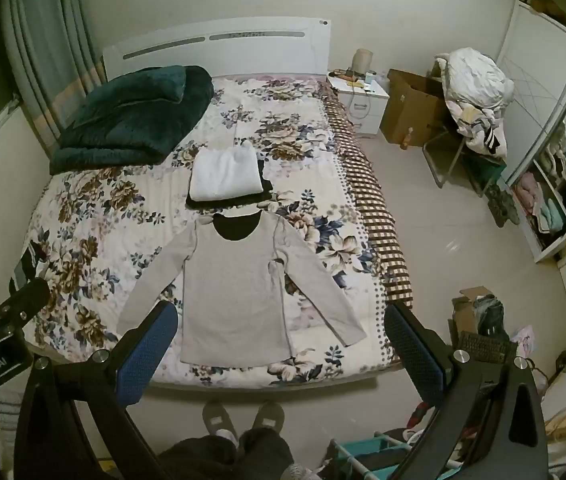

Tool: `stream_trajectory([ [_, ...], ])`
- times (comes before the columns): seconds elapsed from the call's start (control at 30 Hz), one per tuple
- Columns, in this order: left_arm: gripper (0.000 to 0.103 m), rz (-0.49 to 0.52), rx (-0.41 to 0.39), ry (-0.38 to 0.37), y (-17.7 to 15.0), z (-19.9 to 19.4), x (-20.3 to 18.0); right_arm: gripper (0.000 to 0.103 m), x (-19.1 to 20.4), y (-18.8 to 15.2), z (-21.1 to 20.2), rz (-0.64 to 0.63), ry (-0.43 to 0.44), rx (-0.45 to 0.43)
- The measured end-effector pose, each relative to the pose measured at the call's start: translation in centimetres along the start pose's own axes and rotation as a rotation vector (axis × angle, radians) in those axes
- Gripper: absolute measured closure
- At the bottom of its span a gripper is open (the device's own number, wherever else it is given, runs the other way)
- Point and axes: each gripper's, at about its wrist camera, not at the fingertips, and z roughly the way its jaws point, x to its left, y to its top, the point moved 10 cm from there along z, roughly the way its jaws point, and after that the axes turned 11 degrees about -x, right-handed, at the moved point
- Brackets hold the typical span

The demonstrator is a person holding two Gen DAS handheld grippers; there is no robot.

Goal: Fold small clothes

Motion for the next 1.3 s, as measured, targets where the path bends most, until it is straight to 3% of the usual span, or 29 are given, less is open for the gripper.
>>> stream_trajectory([
  [1.3,0.000,-0.014,-0.016,-0.020,0.14,0.05,-0.07,0.000,-0.15,0.55,-1.00,-0.005,-0.006,-0.015],
])
